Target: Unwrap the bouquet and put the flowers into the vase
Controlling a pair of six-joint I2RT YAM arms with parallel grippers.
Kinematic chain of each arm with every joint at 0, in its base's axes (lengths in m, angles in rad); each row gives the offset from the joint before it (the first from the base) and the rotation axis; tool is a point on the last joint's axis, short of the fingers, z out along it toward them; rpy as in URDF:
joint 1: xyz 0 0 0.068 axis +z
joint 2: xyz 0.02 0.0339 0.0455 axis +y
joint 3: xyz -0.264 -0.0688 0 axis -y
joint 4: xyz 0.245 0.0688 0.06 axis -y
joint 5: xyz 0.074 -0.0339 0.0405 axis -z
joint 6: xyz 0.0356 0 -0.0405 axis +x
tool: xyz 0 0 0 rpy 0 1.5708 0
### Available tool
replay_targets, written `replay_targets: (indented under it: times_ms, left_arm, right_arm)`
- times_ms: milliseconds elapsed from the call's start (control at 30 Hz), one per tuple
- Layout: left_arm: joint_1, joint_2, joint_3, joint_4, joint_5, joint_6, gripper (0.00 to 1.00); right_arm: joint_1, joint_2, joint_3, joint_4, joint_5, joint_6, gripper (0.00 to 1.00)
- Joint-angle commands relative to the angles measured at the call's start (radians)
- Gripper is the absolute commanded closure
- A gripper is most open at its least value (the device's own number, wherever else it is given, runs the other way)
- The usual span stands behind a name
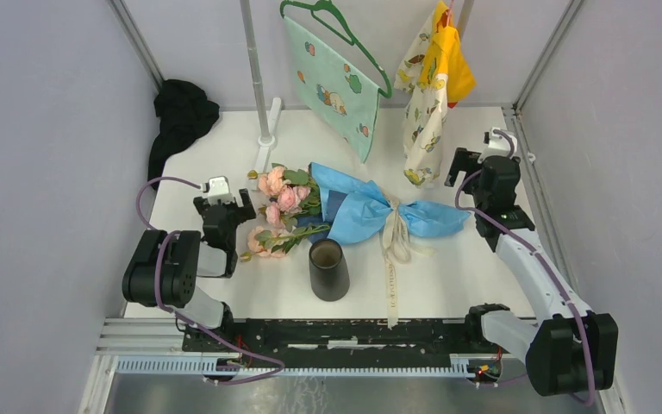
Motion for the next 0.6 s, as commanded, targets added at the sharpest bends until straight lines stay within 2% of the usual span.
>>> replay_targets:
  times_ms: [0,100,233,300,367,433,567]
  left_arm:
    - [0.007,0.002,0.019,0.072,-0.021,0.038,0.0]
    - [0.008,0.002,0.023,0.067,-0.015,0.038,0.0]
    - [0.01,-0.004,0.018,0.08,-0.019,0.039,0.0]
    - [-0.007,-0.048,0.073,-0.038,-0.062,0.043,0.0]
    - [-0.047,-0.09,0.187,-0.274,-0.145,0.055,0.0]
    - [-0.095,-0.121,0.276,-0.405,-0.22,0.085,0.0]
    - [-0.172,-0.249,0.345,-0.415,-0.242,0.076,0.0]
  right_arm:
    - [-0.003,-0.021,0.014,0.066,-0.011,0.017,0.02]
    - [-0.004,0.014,0.081,0.059,-0.064,-0.003,0.02]
    - [-0.004,0.058,0.131,0.082,-0.284,0.004,0.02]
    - [-0.003,0.074,0.159,0.075,-0.295,0.037,0.02]
    - [-0.003,0.068,0.178,0.077,-0.283,0.056,0.02]
    - [-0.002,0.047,0.199,0.085,-0.295,0.066,0.02]
    - [0.044,0.039,0.313,-0.043,-0.286,0.002,0.02]
